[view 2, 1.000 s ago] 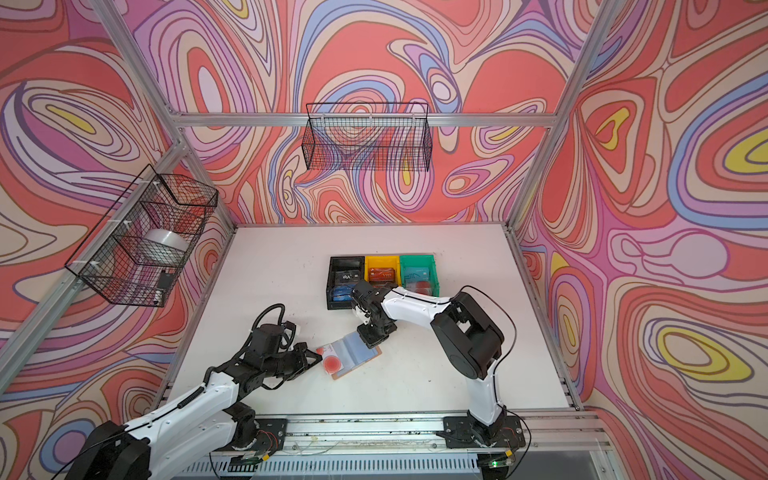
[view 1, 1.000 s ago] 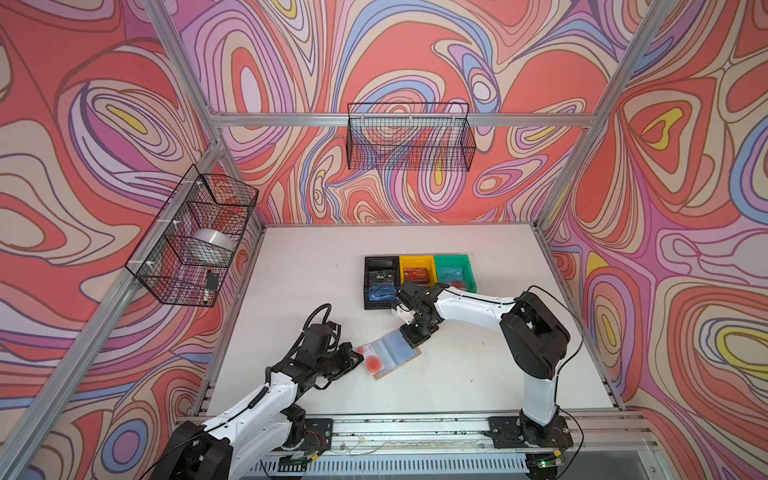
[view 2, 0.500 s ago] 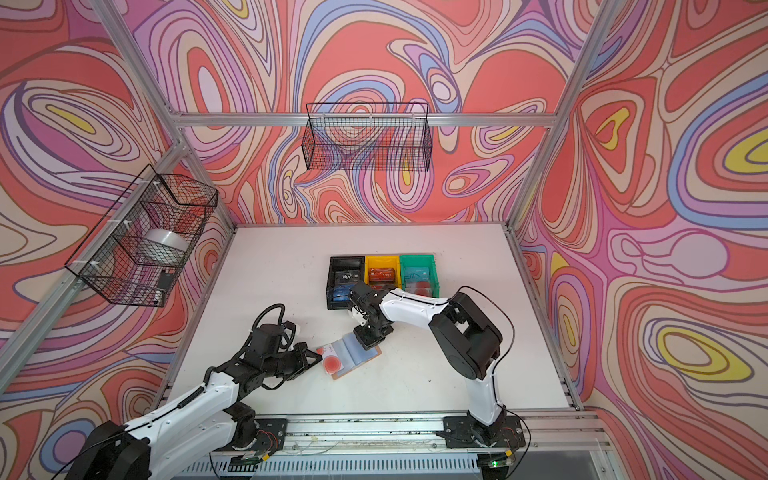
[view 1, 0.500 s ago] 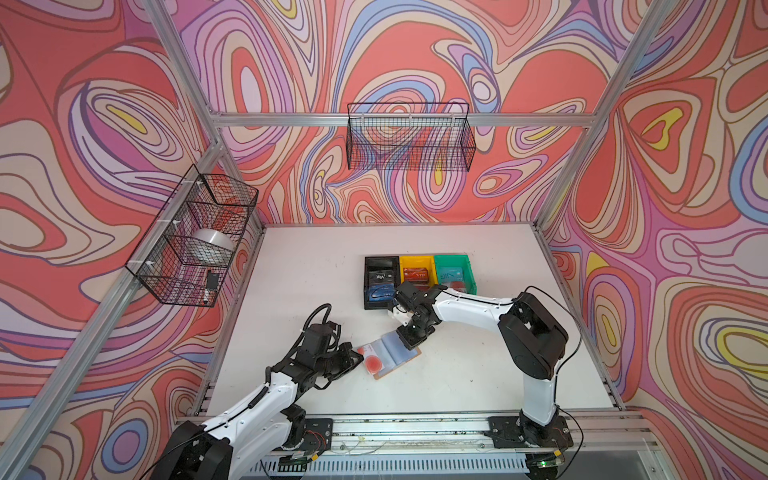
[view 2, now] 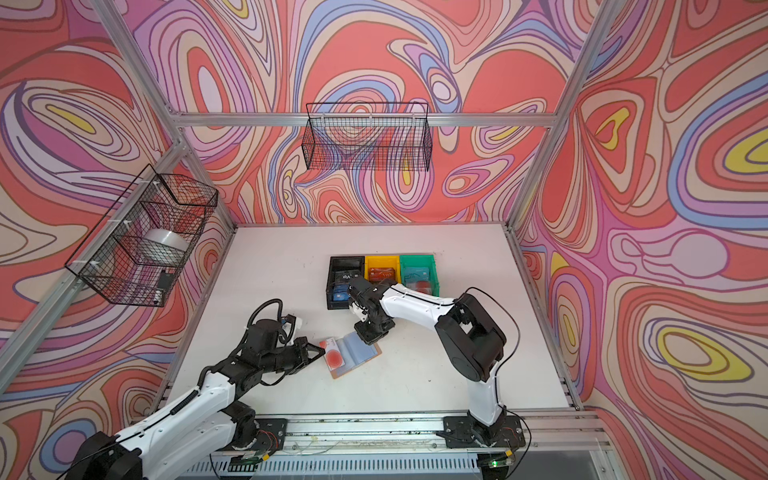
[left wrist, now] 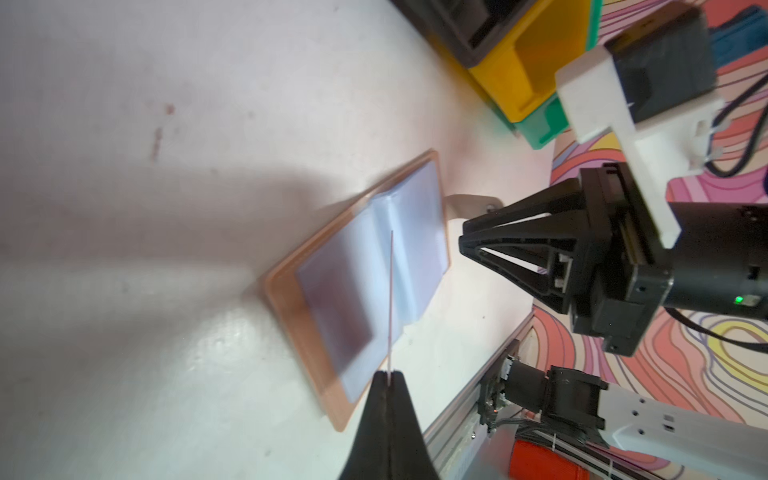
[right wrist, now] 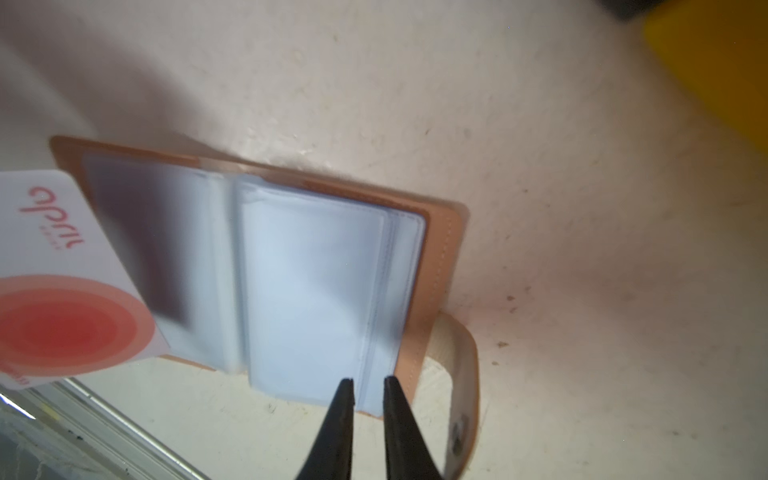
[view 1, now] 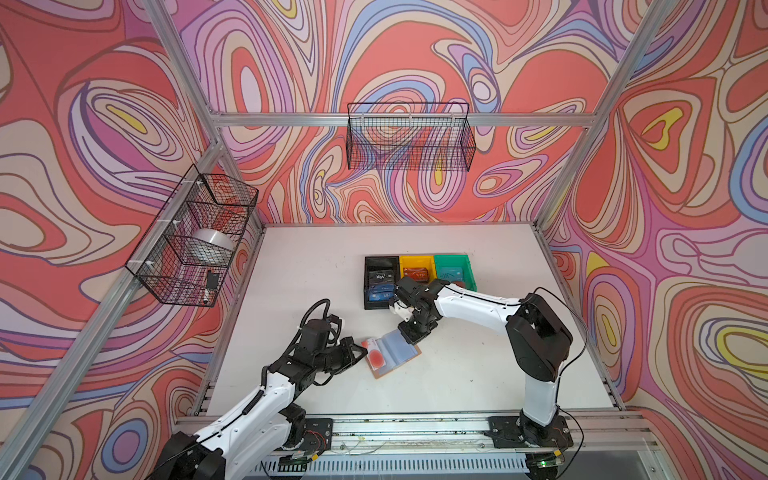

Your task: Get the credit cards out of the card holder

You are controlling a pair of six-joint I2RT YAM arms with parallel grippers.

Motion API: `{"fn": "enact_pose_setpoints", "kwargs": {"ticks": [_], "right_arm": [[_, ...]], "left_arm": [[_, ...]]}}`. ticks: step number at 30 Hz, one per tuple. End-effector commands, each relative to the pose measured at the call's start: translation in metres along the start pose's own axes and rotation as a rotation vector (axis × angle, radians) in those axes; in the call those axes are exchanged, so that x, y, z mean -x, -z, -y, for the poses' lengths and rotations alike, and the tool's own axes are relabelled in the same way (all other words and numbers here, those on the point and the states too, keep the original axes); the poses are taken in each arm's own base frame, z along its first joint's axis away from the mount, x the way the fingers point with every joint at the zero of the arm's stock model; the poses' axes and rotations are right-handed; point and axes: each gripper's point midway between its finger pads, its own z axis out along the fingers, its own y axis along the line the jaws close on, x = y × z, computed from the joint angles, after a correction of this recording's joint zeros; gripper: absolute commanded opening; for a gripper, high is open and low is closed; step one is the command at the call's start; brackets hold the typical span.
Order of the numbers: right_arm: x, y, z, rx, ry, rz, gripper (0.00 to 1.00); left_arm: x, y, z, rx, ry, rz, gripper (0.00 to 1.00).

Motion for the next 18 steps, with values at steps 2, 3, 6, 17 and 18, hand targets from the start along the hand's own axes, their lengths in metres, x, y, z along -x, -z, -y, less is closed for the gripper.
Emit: {"fn": "enact_pose_setpoints", "kwargs": {"ticks": [2,3,6,17,18], "right_arm": [[0.018,0.068,-0.005,-0.011,0.023,0.120,0.27],[0.021,0.087,-0.004,-0.009,0.023,0.166,0.29],[0.030,0.122,0.003,0.043,-0.007,0.249,0.34],[0.027,0.177,-0.014,0.390,-0.001,0.367,0.40],[0.026,0.176,-0.016,0.408,0.008,0.361,0.41]], "left_arm": [[0.018,0.016,0.057,-0.124,-0.088,0.015,0.00],[0.020,0.018,0.064,-0.143,-0.102,0.016,0.00],[0.026,0.021,0.089,-0.228,-0.147,0.014,0.00],[0.037,0.030,0.154,-0.548,-0.278,0.023,0.01],[0.039,0.032,0.158,-0.562,-0.286,0.029,0.01]]}}
